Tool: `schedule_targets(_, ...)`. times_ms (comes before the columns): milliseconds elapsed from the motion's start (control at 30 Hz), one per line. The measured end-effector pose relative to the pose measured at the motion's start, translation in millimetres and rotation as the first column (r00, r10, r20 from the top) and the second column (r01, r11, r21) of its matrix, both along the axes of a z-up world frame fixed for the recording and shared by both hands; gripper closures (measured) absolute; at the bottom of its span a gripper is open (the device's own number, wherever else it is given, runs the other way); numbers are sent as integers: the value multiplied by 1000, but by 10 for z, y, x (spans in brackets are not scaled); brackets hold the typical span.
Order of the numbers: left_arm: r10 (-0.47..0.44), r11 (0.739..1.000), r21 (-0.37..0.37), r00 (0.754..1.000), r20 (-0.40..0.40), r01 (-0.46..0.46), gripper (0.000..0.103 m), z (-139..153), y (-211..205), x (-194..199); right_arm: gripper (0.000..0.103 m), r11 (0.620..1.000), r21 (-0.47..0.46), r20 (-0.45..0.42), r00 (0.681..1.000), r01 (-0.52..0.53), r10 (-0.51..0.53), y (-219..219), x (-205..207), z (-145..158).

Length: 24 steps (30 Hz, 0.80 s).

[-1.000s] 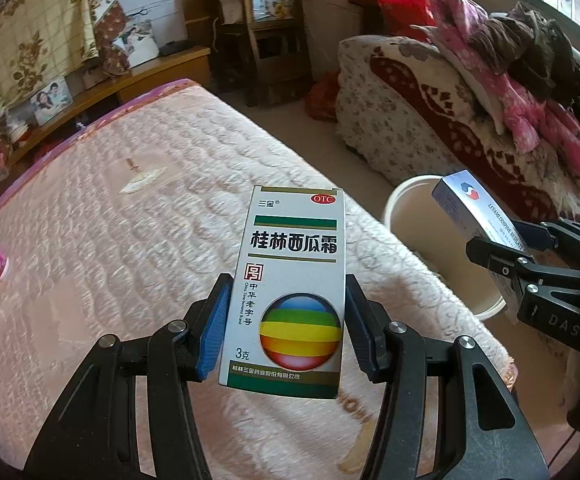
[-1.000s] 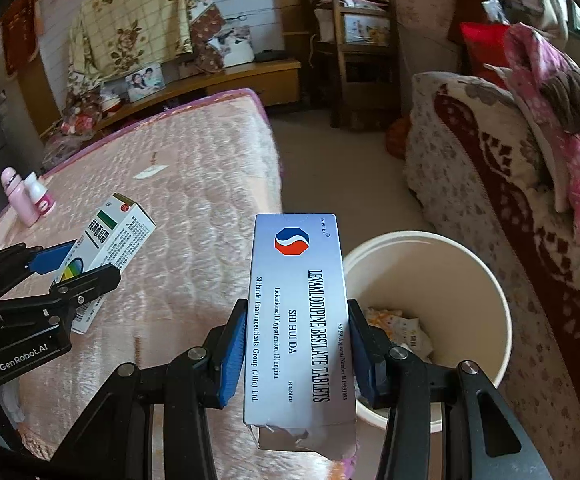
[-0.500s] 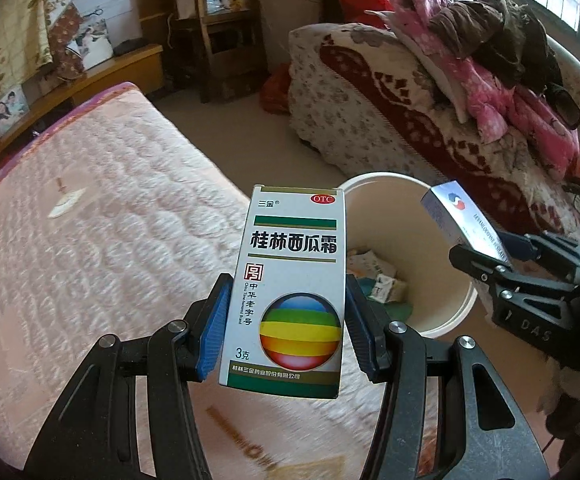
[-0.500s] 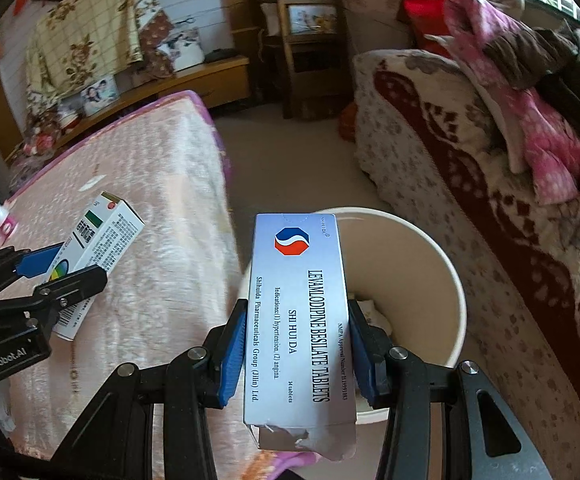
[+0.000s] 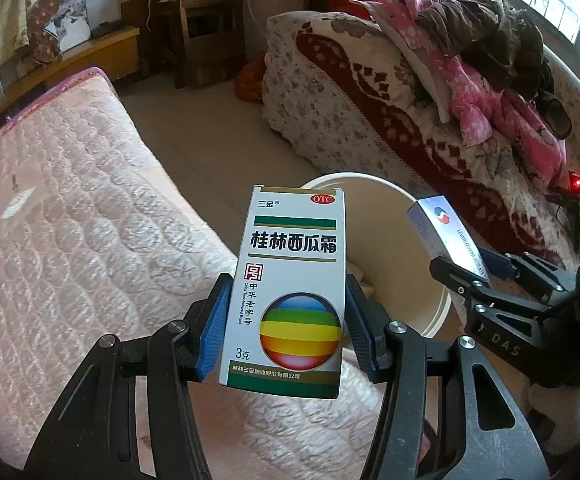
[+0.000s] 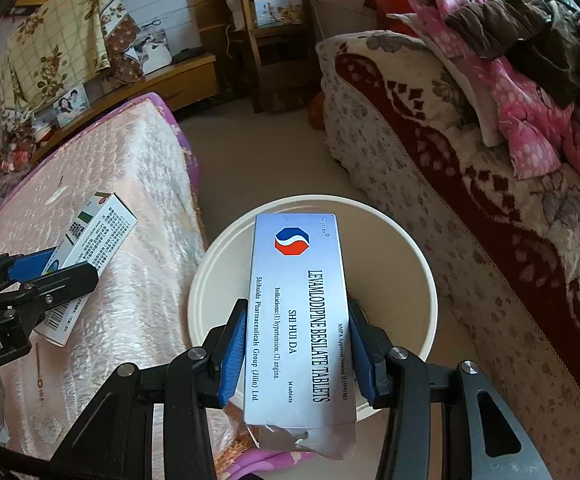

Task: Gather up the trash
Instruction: 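Open both tools to drop the boxes into the white bucket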

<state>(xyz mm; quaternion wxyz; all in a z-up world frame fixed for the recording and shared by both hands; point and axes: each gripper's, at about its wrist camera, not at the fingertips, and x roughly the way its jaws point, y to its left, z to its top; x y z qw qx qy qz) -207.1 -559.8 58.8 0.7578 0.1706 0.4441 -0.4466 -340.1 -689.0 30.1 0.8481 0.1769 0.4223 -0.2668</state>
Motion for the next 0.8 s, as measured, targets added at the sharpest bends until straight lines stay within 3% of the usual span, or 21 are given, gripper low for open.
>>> schedule_targets(533, -26, 999, -46, 998, -63, 23, 50, -39, -118, 12, 58, 999, 7, -12, 999, 53, -53, -193, -18, -93)
schedule_targets(633, -37, 998, -61, 996, -83, 32, 43, -34, -114, 25, 56, 998, -3, -17, 998, 59, -59, -200, -9, -104)
schedule_targets(800, -21, 998, -64, 998, -62, 17, 43, -7, -48, 19, 54, 998, -6, -20, 998, 58, -58, -186, -10, -105)
